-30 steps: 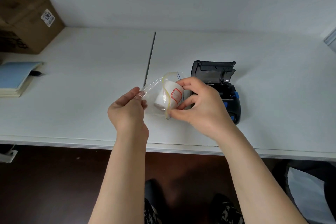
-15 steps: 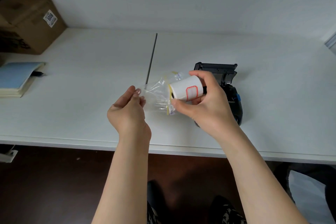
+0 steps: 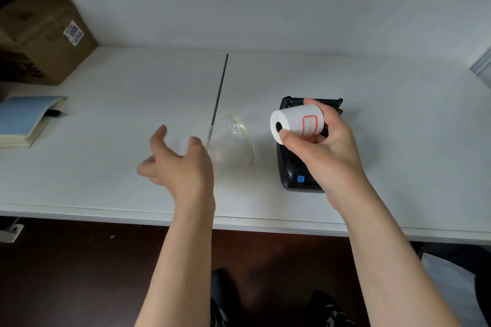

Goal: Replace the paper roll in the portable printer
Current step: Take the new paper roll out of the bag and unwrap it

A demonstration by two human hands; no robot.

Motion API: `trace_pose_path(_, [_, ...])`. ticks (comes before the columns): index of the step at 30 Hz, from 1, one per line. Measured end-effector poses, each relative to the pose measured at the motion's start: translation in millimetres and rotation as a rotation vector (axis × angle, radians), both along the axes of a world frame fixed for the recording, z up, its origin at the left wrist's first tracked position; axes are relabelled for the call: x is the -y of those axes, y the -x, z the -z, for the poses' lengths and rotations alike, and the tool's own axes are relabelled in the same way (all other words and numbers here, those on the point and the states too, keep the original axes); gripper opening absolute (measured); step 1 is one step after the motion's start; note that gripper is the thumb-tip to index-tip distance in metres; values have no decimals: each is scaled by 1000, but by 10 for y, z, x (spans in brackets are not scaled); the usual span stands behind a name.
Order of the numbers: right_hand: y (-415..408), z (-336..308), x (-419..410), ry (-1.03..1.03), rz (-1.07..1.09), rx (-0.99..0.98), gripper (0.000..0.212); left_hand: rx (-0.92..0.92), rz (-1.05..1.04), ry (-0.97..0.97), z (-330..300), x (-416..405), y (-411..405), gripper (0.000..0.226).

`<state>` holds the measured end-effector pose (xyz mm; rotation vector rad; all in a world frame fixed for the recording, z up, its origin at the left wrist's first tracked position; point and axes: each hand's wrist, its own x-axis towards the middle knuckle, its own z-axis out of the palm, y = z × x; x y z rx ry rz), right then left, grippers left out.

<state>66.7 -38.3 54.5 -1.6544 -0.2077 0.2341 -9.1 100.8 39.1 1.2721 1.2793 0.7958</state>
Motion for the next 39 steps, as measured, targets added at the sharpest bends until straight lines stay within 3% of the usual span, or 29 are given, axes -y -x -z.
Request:
trace_pose_path(2, [11, -35, 11, -9, -17, -19, 59, 230, 103, -58, -105, 26, 14, 33])
trace_pose_path(5, [33, -91, 34, -23, -59, -37, 59, 450, 560, 151, -200, 170, 24, 23])
trace_pose_path(7, [50, -132, 53, -28, -96, -44, 60, 493, 835, 270, -182, 288, 4, 30])
trace_pose_path(9, [58, -156, 85, -32, -122, -51, 59, 533, 935, 347, -163, 369, -25, 35])
trace_pose_path(13, [45, -176, 194, 29, -175, -25, 70, 624, 866, 430, -151, 418, -76, 35])
trace_pose_path(17, [31, -245, 321, 28, -262, -10, 72, 604, 813, 445, -142, 455, -100, 37])
trace_pose_path(26, [-52, -308, 549, 16, -292, 133, 49, 621, 802, 560, -164, 484, -131, 34])
trace_pose_path(39, [-109, -164, 508, 72, -111, 372, 24, 665, 936, 420, -141, 476, -123, 42])
